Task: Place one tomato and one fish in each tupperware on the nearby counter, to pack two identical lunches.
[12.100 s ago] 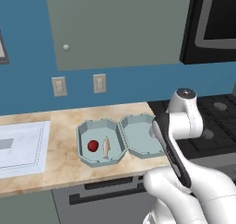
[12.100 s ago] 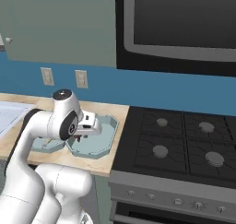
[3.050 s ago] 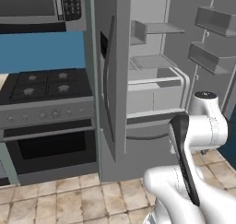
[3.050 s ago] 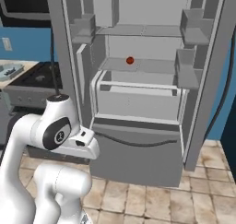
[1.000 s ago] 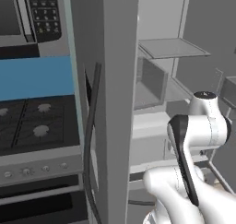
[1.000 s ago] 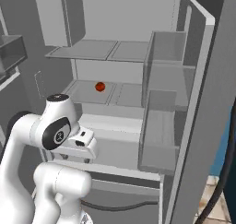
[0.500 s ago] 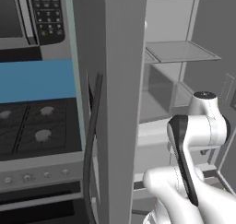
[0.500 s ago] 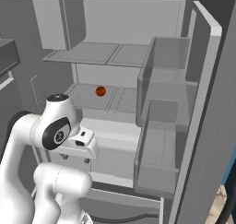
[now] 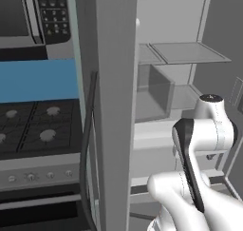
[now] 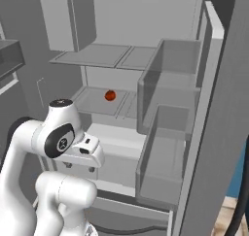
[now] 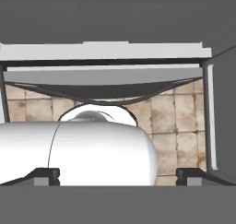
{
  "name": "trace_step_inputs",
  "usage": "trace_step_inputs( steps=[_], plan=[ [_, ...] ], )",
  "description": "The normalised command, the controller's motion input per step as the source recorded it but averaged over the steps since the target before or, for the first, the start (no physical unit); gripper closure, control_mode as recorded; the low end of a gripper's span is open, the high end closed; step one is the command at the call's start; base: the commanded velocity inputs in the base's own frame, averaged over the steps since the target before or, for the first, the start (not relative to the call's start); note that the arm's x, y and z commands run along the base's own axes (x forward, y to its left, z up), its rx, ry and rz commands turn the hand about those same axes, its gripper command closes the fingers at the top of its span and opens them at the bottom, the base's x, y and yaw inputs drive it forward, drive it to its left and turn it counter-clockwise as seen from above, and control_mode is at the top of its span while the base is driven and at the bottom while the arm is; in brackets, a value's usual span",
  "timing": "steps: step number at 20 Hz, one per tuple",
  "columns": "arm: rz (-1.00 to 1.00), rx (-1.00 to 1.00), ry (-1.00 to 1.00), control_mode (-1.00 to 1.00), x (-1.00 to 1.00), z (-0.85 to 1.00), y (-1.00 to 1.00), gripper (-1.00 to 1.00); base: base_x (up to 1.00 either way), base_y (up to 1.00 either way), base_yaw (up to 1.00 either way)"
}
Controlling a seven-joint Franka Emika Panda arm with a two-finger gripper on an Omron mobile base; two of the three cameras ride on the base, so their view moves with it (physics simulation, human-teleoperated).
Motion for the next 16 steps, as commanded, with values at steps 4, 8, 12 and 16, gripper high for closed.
trace_step_inputs(
  steps=[4,8,12,16],
  plan=[
    [0.0,0.0,0.0,1.0,0.0,0.0,0.0,-1.0,0.33,-0.1,0.18],
    [0.0,0.0,0.0,1.0,0.0,0.0,0.0,-1.0,0.38,-0.02,0.18],
    [0.0,0.0,0.0,1.0,0.0,0.0,0.0,-1.0,0.34,0.0,0.18],
    [0.0,0.0,0.0,1.0,0.0,0.0,0.0,-1.0,0.24,0.0,0.16]
  ],
)
